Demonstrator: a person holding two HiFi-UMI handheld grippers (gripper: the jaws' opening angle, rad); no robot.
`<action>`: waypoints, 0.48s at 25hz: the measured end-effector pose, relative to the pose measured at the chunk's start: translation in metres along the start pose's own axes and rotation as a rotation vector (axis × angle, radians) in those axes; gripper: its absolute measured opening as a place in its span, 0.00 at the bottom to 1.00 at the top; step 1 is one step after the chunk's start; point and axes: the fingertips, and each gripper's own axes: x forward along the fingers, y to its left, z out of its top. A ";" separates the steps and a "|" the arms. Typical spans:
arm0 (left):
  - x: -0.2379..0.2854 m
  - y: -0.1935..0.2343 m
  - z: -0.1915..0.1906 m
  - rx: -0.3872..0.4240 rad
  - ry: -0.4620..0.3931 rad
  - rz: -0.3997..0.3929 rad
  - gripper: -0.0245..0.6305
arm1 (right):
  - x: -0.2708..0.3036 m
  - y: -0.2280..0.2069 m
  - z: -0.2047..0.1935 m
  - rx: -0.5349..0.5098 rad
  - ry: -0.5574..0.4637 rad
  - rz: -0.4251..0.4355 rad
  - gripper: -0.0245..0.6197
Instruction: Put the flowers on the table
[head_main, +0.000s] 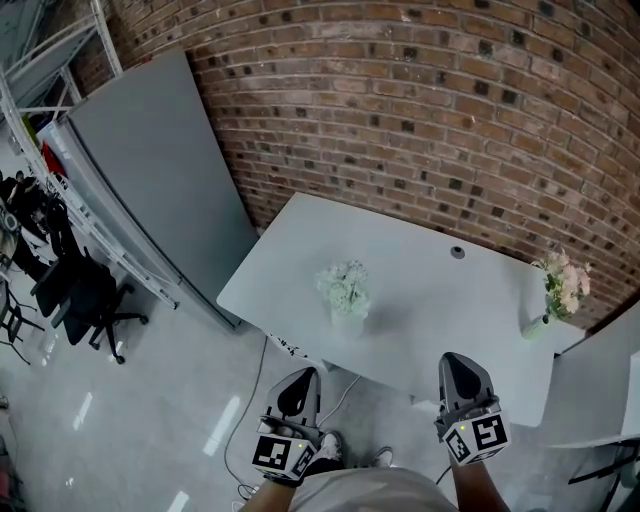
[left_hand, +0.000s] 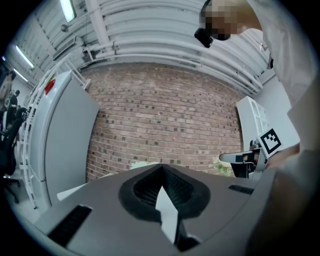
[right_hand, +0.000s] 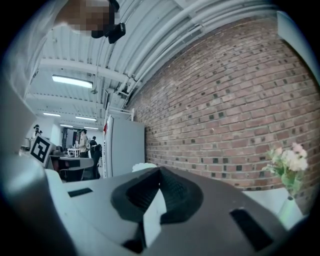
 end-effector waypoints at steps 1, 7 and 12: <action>-0.001 0.002 0.000 -0.002 -0.001 0.003 0.05 | 0.002 0.001 0.000 -0.002 0.003 0.003 0.06; 0.002 0.007 -0.001 -0.012 -0.001 -0.005 0.05 | 0.007 0.007 0.002 -0.008 0.008 0.005 0.06; 0.007 0.006 -0.003 -0.018 -0.004 -0.026 0.05 | 0.007 0.004 0.002 -0.013 0.011 -0.014 0.06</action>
